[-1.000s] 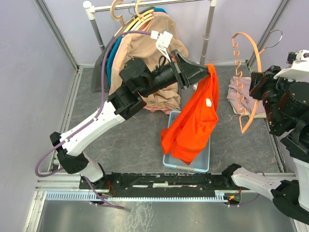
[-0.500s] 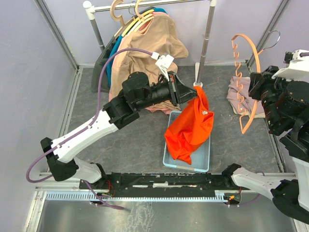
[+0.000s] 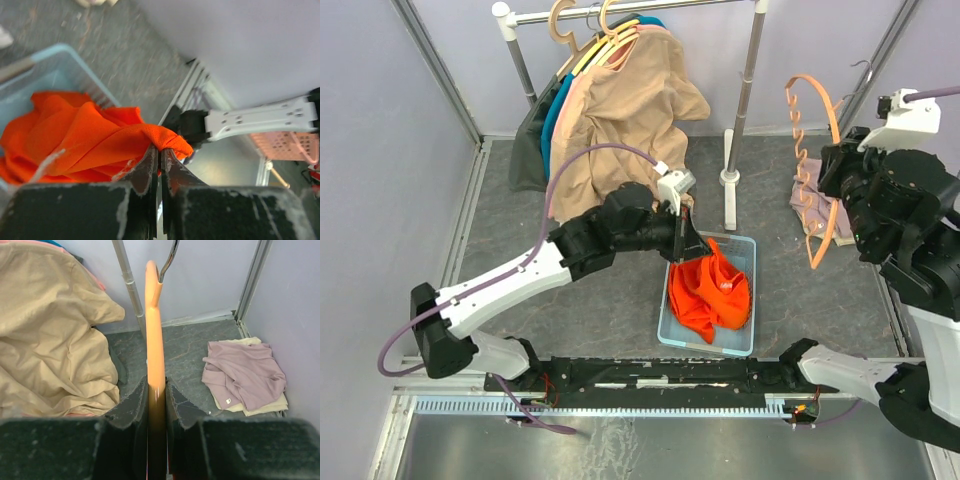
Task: Remove the t-shirt from the hanger
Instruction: Place the T-shirt in the bin.
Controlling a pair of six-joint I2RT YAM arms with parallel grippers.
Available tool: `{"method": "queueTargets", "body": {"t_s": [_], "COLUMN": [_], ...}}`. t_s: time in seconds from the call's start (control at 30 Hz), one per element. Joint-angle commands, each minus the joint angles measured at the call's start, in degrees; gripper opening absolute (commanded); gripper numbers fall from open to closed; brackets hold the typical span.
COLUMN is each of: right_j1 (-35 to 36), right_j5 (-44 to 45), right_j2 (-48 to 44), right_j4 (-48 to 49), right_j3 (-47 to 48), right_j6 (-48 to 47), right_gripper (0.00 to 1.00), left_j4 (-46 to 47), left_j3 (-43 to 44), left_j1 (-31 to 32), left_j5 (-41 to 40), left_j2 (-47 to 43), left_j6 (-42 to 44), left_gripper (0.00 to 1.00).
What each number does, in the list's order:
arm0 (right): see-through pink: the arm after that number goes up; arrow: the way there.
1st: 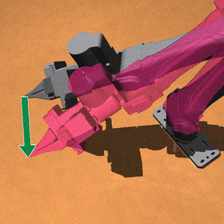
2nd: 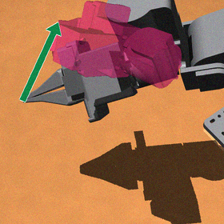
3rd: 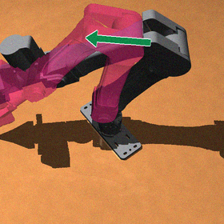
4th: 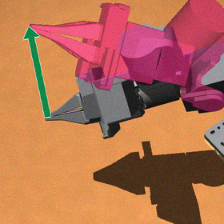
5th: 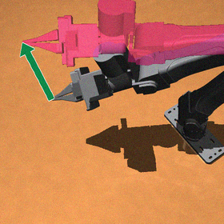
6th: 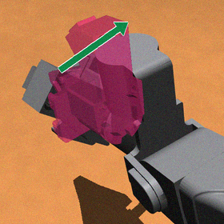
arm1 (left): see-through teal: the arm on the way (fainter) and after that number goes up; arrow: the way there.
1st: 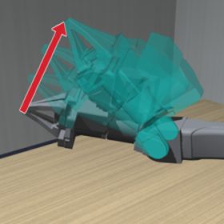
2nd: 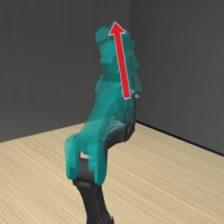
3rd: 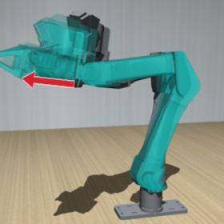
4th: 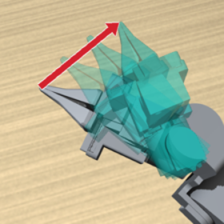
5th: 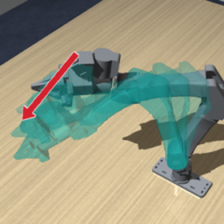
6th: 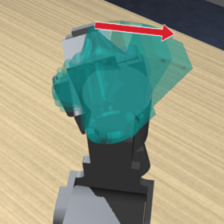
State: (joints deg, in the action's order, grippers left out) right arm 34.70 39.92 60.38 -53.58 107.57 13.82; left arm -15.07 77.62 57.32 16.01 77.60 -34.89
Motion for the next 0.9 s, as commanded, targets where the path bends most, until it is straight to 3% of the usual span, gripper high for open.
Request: {"method": "queueTargets", "body": {"t_s": [0.0, 0.43, 0.87], "right_j1": [-0.20, -0.18, -0.22], "right_j5": [-2.25, -9.14, -16.19], "right_j2": [1.25, 6.30, 9.25], "right_j4": [4.54, 5.64, 4.43], "right_j3": [2.96, 9.19, 10.75], "right_j6": [-0.09, -2.79, -1.48], "right_gripper": [0.01, 0.01, 0.01], "left_j4": [-2.37, -7.01, -14.86], "left_j3": [-2.48, 1.40, 18.28], "left_j1": [0.53, 2.07, 2.78], "left_j5": [-2.31, -5.80, -8.14], "left_j2": [1.74, 14.92, 29.98], "left_j6": [5.83, 9.08, 9.55], "left_gripper": [0.03, 0.03, 0.03]}}
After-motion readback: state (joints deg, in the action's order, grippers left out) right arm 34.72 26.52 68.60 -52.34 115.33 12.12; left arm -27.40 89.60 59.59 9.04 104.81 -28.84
